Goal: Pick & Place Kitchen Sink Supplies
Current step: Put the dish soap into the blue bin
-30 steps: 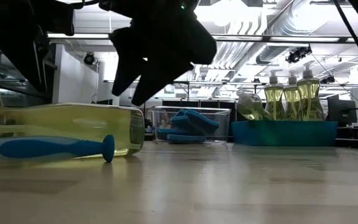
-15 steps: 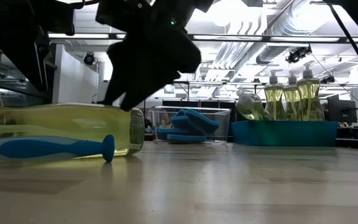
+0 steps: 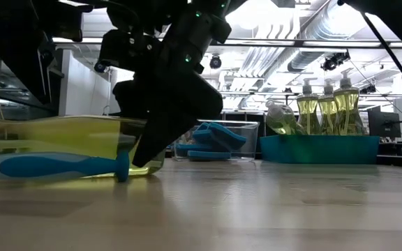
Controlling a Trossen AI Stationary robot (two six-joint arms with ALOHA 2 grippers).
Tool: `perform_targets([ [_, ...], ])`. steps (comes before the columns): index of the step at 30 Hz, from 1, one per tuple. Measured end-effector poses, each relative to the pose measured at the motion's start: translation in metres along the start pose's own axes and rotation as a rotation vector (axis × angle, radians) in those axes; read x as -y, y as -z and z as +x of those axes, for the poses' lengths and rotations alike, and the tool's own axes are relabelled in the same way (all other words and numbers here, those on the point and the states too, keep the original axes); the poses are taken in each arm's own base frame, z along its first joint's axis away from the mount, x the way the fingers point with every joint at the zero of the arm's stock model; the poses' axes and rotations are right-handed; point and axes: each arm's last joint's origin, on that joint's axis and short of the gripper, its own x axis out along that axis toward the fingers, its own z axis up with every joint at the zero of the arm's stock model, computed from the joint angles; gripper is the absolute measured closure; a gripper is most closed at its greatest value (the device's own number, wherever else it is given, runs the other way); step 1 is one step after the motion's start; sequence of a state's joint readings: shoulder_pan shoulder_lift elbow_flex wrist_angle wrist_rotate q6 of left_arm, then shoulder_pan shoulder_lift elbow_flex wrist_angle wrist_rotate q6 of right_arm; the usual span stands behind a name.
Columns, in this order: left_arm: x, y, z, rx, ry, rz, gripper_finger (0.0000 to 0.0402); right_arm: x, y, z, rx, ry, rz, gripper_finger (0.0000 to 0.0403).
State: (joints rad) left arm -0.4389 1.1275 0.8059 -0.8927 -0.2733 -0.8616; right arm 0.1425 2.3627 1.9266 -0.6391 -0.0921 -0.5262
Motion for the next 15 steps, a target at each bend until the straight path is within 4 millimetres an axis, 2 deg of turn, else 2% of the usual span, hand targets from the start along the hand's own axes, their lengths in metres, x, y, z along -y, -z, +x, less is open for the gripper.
perform_targets([
  [8, 0.0, 0.0, 0.0, 0.0, 0.0, 0.0, 0.0195, -0.0013, 0.0019, 0.0026, -0.016, -0.01, 0.026, 0.0137],
  [15, -0.0001, 0.0, 0.0, 0.001, -0.001, 0.0, 0.0195, -0.0014, 0.0018, -0.0013, -0.041, 0.023, 0.037, 0.0138],
])
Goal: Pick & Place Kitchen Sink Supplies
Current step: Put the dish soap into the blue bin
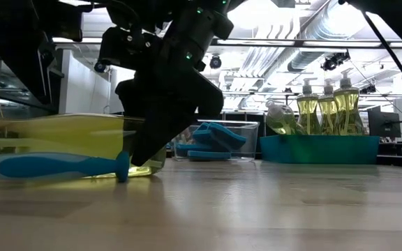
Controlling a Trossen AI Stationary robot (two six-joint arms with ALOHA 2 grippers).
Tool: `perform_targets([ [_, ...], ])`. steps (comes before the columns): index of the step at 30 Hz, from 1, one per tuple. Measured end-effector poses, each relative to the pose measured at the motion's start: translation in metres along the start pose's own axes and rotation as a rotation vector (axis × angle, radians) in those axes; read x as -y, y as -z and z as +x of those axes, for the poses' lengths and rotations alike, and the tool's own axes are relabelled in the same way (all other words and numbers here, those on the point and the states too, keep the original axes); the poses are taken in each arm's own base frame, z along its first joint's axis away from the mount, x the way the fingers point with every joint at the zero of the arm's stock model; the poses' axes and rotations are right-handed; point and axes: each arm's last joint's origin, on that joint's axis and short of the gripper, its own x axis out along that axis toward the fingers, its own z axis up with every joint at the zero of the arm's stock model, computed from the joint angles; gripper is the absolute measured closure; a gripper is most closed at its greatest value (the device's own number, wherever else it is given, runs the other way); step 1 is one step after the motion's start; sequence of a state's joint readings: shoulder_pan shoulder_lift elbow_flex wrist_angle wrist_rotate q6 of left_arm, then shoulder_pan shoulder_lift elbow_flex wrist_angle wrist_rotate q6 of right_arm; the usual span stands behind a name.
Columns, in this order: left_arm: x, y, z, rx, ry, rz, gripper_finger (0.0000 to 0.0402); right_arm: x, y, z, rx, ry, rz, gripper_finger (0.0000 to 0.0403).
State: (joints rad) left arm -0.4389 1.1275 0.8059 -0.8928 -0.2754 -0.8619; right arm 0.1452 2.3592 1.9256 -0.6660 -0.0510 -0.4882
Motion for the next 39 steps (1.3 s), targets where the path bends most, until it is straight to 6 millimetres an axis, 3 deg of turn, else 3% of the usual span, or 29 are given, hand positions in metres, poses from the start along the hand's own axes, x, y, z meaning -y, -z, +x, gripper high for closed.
perform_targets([
  [19, 0.0, 0.0, 0.0, 0.007, -0.005, -0.007, 0.0195, -0.001, 0.007, -0.018, -0.118, 0.019, -0.006, 0.0138],
  [25, 0.0, -0.001, 0.0, 0.014, -0.006, -0.009, 0.0195, 0.0, 0.012, -0.048, -0.213, 0.062, 0.013, 0.0138],
  [32, 0.0, -0.001, 0.0, 0.022, -0.011, -0.009, 0.0195, -0.003, 0.019, -0.1, -0.278, 0.142, 0.079, 0.0138],
  [39, -0.001, -0.002, 0.0, 0.057, -0.038, -0.01, 0.0195, -0.022, 0.057, -0.142, -0.201, 0.227, 0.198, 0.0138],
])
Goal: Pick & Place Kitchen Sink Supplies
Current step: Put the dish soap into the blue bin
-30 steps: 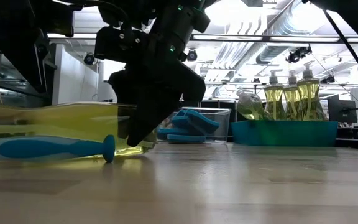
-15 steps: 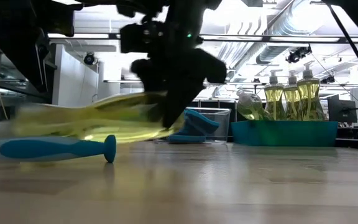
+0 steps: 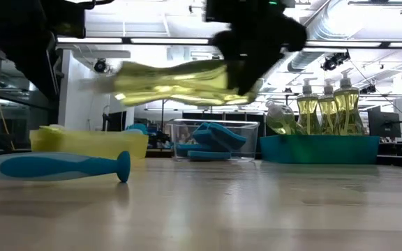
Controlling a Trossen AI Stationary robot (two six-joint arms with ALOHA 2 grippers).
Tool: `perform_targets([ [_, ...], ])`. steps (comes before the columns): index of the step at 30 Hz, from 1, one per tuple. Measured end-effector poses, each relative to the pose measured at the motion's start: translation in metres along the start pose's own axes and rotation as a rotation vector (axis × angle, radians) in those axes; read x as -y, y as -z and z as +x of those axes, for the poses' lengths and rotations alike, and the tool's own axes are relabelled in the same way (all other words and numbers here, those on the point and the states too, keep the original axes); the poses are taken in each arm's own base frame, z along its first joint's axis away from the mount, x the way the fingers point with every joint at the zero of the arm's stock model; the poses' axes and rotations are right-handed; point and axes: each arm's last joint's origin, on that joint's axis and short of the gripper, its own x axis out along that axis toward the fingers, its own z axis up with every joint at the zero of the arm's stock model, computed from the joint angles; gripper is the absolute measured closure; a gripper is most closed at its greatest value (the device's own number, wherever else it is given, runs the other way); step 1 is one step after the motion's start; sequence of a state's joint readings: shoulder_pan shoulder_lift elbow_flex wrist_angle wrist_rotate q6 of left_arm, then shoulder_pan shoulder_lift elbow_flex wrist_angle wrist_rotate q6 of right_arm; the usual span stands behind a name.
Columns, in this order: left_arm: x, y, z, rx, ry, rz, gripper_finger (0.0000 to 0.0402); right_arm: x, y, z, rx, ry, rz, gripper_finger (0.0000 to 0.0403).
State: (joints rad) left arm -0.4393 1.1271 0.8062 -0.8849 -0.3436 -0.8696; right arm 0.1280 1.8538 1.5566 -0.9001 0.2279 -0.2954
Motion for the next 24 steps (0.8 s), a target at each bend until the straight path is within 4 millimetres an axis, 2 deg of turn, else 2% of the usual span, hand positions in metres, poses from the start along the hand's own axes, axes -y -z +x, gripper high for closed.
perform_targets([
  [7, 0.001, -0.005, 0.0, 0.121, -0.054, 0.016, 0.0195, -0.016, 0.077, -0.02, 0.158, 0.131, 0.228, 0.0138],
  [12, 0.01, -0.018, -0.002, 0.3, -0.044, 0.07, 0.0195, -0.026, 0.116, -0.025, 0.378, 0.212, 0.349, 0.0138],
  [16, 0.02, -0.03, -0.002, 0.46, -0.064, 0.123, 0.0195, -0.032, 0.133, -0.022, 0.559, 0.248, 0.4, 0.0138],
  [24, 0.046, -0.054, 0.005, 0.717, -0.134, 0.227, 0.0195, -0.038, 0.147, -0.009, 0.821, 0.346, 0.464, 0.0138],
])
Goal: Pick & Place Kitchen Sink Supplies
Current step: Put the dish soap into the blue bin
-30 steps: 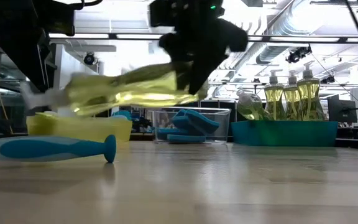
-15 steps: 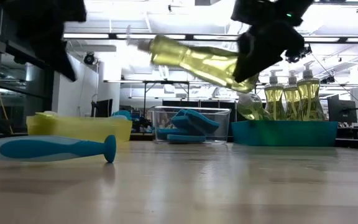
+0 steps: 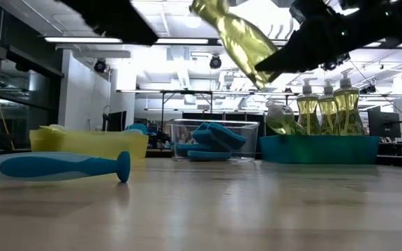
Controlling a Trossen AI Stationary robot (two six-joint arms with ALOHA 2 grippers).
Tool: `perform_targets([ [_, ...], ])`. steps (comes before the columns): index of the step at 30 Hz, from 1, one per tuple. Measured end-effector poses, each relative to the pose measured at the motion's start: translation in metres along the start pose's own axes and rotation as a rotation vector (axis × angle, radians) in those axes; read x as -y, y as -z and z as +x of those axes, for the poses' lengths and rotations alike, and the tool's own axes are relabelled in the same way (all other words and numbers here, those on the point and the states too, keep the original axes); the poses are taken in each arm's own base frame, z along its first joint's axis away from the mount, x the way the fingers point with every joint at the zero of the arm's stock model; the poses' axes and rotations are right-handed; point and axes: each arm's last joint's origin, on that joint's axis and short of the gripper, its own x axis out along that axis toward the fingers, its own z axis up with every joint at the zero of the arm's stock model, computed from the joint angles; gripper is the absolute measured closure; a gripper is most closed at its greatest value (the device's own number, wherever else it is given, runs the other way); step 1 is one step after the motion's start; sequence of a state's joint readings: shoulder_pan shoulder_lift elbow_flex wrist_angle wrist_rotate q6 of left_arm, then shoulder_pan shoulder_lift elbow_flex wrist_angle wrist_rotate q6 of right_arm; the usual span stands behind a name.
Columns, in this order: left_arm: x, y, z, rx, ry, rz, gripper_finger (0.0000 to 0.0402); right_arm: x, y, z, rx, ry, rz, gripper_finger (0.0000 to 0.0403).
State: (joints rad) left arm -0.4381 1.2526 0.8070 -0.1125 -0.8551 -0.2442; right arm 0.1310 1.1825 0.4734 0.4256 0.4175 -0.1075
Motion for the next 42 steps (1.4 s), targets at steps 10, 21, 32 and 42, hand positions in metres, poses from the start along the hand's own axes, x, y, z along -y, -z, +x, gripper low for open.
perform_targets([
  [10, -0.011, -0.038, 0.045, 0.323, 0.129, 0.032, 0.0195, 0.003, 0.0, -0.011, 0.297, -0.006, 0.037, 0.0138],
  [21, -0.064, -0.055, 0.08, 0.528, 0.426, -0.033, 0.0195, 0.003, -0.005, -0.012, 0.353, -0.031, 0.006, 0.0138],
  [32, -0.057, -0.049, 0.101, 0.639, 0.551, -0.037, 0.0195, 0.015, -0.014, -0.009, 0.487, -0.079, 0.015, 0.0138],
  [42, -0.052, -0.04, 0.115, 0.647, 0.49, -0.068, 0.0166, 0.008, -0.005, 0.004, 0.499, -0.084, 0.024, 0.0138],
])
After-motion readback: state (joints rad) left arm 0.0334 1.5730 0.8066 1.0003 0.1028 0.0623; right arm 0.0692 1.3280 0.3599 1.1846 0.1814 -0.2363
